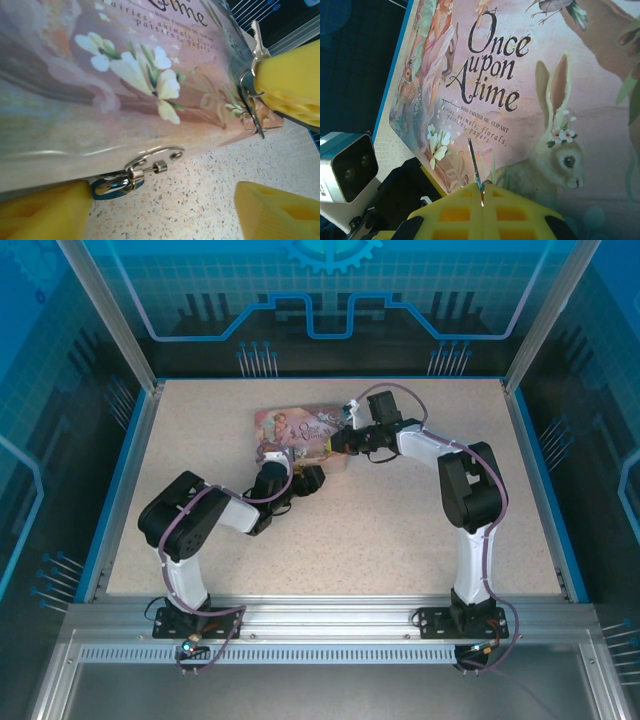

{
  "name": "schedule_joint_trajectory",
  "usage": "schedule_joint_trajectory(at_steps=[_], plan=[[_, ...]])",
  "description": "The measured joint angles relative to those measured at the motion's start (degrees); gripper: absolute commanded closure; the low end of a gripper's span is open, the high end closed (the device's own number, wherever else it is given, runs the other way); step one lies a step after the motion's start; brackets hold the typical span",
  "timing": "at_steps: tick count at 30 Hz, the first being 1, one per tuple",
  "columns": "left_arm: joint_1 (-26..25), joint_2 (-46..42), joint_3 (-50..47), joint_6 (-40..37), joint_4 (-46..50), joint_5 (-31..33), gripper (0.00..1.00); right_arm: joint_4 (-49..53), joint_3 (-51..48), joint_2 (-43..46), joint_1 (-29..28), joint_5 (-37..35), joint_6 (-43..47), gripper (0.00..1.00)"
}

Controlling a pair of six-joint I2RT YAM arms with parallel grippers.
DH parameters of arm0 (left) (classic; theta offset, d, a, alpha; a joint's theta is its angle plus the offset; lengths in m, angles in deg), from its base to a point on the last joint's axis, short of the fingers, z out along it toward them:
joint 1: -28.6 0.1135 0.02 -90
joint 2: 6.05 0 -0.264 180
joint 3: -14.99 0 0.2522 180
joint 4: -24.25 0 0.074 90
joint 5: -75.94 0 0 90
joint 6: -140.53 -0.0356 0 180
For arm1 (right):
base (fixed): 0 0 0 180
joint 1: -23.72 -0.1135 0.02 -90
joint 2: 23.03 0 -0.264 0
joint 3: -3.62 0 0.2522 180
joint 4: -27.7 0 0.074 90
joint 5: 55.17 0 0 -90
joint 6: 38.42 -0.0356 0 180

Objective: Unlock a padlock with a key

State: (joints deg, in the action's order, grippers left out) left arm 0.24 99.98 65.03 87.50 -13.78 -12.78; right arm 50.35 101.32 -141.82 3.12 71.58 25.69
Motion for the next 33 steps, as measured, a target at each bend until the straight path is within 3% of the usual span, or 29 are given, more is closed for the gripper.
schedule_joint_trajectory(at_steps=[10,23,33], plan=[[0.0,0.1,0.0,0.2,0.5,0.0,0.42,0.0,0.0,0.0,0.0,0.0,0.0,1.00],[0.0,1.3,0.8,2.1,-0.5,0.1,0.43,-0.8,-0.4,0.0,0.0,0.3,-0.2,1.00],[0.0,1.3,0.2,4.1,-0.9,1.1,0.56,-0.9,-0.4,0.0,0.0,0.3,-0.9,1.00]])
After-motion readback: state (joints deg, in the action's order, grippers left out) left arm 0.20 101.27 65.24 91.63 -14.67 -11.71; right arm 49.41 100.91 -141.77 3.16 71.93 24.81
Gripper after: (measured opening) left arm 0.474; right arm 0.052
